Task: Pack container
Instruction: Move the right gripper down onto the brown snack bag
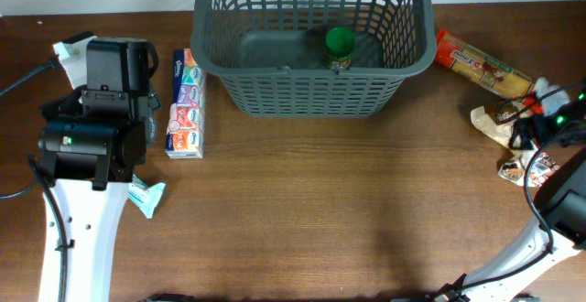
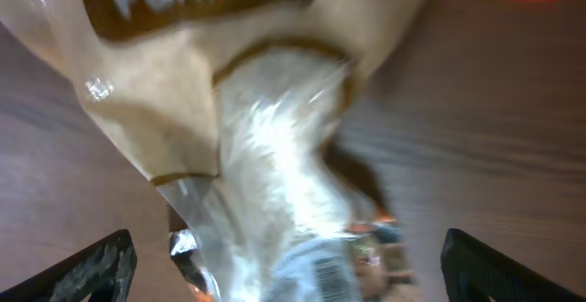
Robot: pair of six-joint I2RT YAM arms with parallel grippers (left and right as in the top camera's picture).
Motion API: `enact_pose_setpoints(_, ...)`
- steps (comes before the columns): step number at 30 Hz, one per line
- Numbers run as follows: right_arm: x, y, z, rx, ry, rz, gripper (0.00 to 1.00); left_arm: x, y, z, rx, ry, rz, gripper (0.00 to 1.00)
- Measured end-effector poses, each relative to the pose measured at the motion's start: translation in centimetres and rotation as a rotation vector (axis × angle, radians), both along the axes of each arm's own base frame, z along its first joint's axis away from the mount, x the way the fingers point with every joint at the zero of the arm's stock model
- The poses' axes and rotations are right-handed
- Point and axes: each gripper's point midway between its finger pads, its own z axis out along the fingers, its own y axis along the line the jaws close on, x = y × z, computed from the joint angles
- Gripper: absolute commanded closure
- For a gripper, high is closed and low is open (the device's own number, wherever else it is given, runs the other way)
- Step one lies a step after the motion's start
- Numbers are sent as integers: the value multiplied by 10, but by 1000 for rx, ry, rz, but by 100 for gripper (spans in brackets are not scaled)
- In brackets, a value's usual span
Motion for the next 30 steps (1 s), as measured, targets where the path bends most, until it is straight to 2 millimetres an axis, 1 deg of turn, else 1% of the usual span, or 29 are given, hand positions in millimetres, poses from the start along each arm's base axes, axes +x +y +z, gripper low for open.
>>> enact_pose_setpoints(3, -6, 3, -12, 6, 18, 2, 1, 0, 0, 0, 0, 0, 0, 1)
enact_pose_setpoints(6, -6, 4, -15, 9, 14, 3, 1, 0, 0, 0, 0, 0, 0, 1)
enact_pose_setpoints(14, 11, 11, -15, 60, -71, 5, 1, 0, 0, 0, 0, 0, 0, 1)
enact_pose_setpoints(18, 15, 13, -17, 73, -86, 6, 1, 0, 0, 0, 0, 0, 0, 1)
enact_pose_setpoints(25, 14, 15, -33, 73, -47, 16, 1, 0, 0, 0, 0, 0, 0, 1)
enact_pose_setpoints(30, 10, 11, -37, 30, -9, 27, 1, 0, 0, 0, 0, 0, 0, 1)
